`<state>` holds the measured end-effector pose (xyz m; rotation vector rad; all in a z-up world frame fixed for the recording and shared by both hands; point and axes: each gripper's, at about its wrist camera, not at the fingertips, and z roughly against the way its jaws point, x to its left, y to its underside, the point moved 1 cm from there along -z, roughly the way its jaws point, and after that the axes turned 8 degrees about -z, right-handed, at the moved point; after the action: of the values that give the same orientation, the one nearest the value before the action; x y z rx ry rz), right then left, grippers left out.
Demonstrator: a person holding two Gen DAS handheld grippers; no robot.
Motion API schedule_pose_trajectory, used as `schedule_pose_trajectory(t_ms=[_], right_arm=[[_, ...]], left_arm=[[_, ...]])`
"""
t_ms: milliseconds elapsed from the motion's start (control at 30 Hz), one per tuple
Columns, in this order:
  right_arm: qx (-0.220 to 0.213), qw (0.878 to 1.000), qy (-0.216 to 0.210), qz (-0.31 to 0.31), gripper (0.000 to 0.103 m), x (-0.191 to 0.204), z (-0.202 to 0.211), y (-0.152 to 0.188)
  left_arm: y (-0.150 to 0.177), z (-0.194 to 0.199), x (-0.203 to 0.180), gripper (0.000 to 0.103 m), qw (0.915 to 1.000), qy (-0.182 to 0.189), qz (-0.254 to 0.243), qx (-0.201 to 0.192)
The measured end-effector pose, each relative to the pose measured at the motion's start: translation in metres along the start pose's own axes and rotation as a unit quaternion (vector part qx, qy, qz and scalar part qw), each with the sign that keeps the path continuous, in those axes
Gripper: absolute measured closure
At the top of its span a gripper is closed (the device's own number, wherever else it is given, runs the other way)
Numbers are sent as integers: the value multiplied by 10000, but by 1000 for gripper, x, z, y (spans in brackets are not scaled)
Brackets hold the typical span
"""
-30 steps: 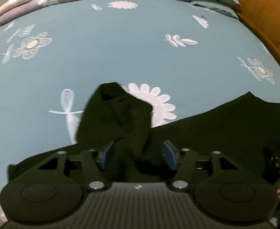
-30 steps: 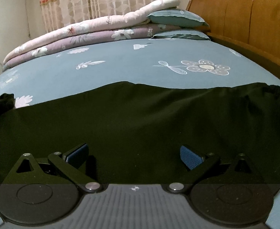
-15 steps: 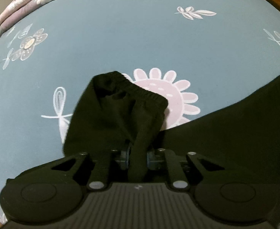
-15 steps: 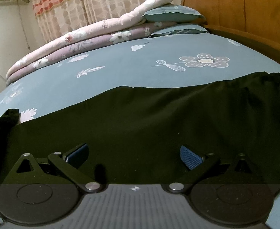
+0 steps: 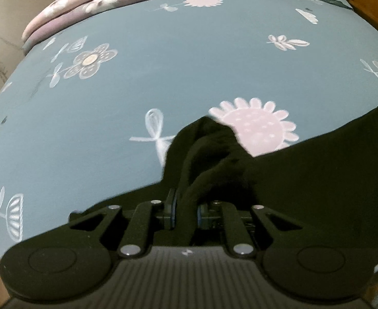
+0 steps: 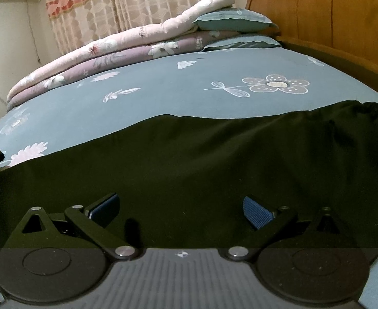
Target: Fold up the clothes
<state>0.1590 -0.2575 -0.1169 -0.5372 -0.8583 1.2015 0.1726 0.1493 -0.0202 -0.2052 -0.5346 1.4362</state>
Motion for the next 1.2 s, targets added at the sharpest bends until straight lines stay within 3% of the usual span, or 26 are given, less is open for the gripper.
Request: schedule_pose_trajectory(t_ms=[300, 467, 667, 733, 867, 1033, 1133, 1200], right_arm=[[-7, 9999, 89, 118, 0, 3, 1, 3], [-14, 9996, 158, 215, 0, 6, 0, 5], [-25, 9989, 261, 396, 0, 10, -2, 8], [-27, 9987, 281, 430, 0, 10, -2, 8], [-31, 9984, 302, 473, 0, 11, -2, 8], [-29, 9976, 349, 599, 0, 14, -3, 10], [-51, 9975, 324, 619, 0, 14, -2, 11], [-93, 9977, 276, 607, 0, 14, 0, 11]], left_arm=[[53, -4, 22, 91, 9987, 77, 483, 138], [83, -17, 28, 86, 9965, 254, 730, 323], [115, -26, 31, 69, 9928, 486, 1022, 387], [124, -23, 32, 59, 9922, 577, 1049, 351], [137, -9, 34, 51, 9907, 770, 1090, 255], [136, 17, 29, 44, 9936, 709, 876, -32], [121, 30, 18, 33, 9939, 806, 677, -335], [106, 33, 6, 32, 9936, 907, 418, -524]])
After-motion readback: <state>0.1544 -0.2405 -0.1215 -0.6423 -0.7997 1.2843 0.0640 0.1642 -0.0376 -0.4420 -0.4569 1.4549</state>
